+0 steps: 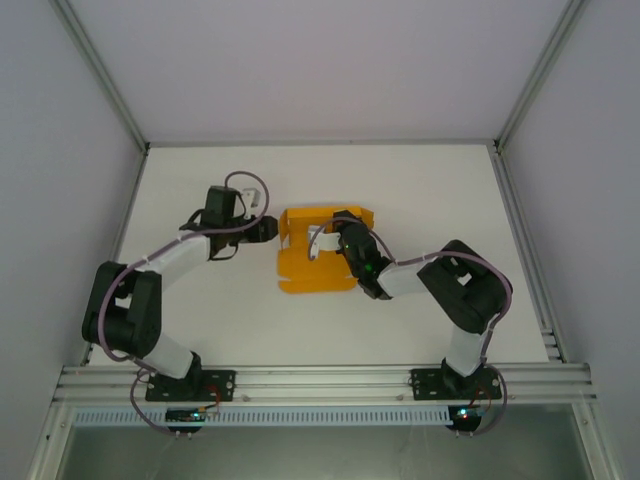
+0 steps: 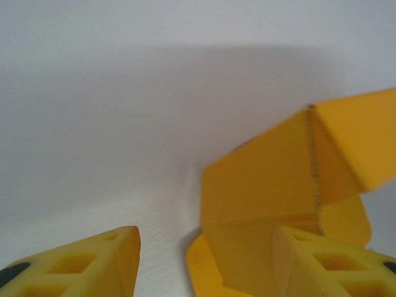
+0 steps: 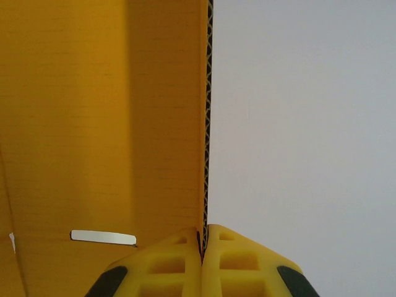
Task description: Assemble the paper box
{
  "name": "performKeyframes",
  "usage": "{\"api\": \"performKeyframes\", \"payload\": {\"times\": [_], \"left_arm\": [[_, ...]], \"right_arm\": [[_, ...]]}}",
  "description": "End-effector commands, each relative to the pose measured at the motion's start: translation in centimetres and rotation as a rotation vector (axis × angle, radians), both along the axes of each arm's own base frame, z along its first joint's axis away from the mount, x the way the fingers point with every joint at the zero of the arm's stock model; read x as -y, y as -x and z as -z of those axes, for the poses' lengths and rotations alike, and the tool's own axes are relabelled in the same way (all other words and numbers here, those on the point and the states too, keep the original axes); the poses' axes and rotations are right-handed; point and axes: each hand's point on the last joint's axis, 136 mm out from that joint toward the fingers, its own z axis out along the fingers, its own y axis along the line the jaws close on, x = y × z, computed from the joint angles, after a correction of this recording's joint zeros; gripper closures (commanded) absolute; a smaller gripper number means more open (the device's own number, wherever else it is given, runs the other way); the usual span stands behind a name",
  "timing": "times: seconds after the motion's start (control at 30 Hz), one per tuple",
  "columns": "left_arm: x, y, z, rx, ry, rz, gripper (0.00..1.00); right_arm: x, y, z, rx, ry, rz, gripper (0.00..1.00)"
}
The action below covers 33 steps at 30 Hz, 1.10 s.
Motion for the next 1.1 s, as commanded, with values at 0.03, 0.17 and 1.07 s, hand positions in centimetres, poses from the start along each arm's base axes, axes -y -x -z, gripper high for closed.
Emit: {"api": "performKeyframes", "payload": {"times": [0.03, 0.17, 1.07], "left_arm": [[1.9, 0.4, -0.5, 0.103, -0.012, 0.075, 0.44], [3.0, 0.4, 0.1, 0.174, -0.029, 0.092, 0.47], [3.4, 1.0, 2.2, 0.470, -0.162, 0.086, 0.62]], "right_arm": [[0.1, 0.0, -0.4, -0.011, -0.026, 0.015, 1.00], [0.0, 0.1, -0.5, -0.008, -0.026, 0.019, 1.00], [-2.2, 3.5, 1.6, -0.028, 0.089, 0.005, 1.00]]}}
